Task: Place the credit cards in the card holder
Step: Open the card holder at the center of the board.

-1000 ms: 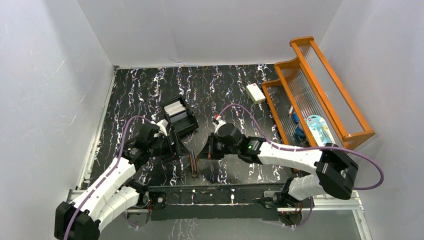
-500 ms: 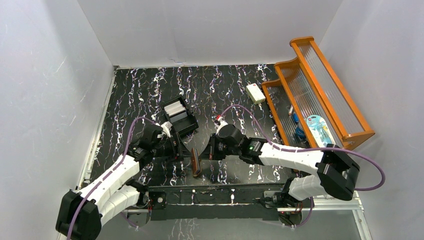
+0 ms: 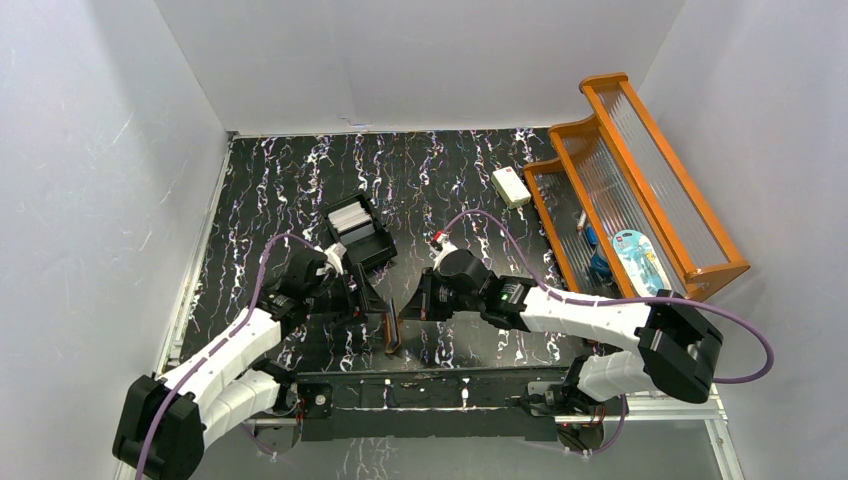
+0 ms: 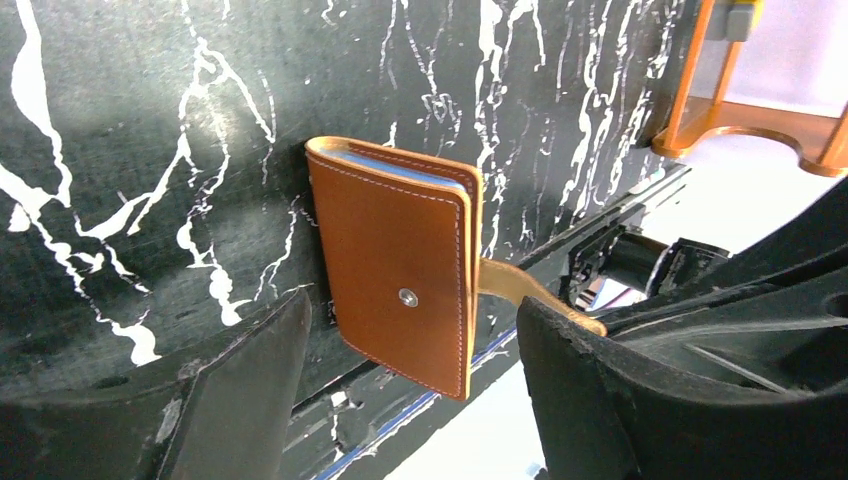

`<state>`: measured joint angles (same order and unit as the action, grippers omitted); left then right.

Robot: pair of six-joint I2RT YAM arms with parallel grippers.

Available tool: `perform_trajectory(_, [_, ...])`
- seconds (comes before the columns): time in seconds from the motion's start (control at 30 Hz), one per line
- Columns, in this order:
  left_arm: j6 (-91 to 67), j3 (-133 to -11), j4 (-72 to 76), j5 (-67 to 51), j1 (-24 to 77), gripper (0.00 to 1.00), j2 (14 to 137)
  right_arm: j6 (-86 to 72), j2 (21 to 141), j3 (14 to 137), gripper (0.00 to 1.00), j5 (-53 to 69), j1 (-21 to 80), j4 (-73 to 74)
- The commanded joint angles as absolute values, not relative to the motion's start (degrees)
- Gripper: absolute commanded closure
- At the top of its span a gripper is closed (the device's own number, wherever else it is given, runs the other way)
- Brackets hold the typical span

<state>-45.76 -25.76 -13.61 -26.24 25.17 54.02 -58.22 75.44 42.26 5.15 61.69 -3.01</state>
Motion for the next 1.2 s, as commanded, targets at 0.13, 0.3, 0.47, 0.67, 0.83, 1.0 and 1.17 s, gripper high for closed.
perform_trajectory(0.13, [-47.0,-25.0,-10.5,-29.6,24.8,0.28,53.9,-57.7,75.8,44.7,1.00,6.8,62.0,-4.7])
perform_trajectory(0.3, [-46.4,-25.0,-10.6,-29.3,24.8,0.29,55.0,-58.0,74.7,44.1,1.00,6.5,62.1,-4.7])
perform_trajectory(0.47, [-45.8,-25.5,-10.5,-28.8,24.7,0.29,55.2,-57.8,73.9,44.0,1.00,6.1,62.0,-4.6])
perform_trajectory(0.67, [-44.9,-25.9,-10.5,-28.9,24.8,0.37,57.9,-57.6,74.0,43.8,1.00,5.6,62.0,-4.1])
perform_trajectory(0.83, [-43.9,-26.8,-12.6,-27.7,24.8,0.61,58.4,-57.3,73.7,43.6,1.00,3.8,62.0,-1.2])
perform_trajectory(1.0, [-43.1,-27.7,-13.1,-29.0,24.9,0.98,57.7,-56.1,72.8,43.1,0.95,-1.5,61.7,6.4])
perform_trajectory(1.17, [-43.3,-28.4,-13.0,-31.2,24.9,1.00,57.5,-55.7,72.1,44.0,0.74,-7.9,60.5,17.6])
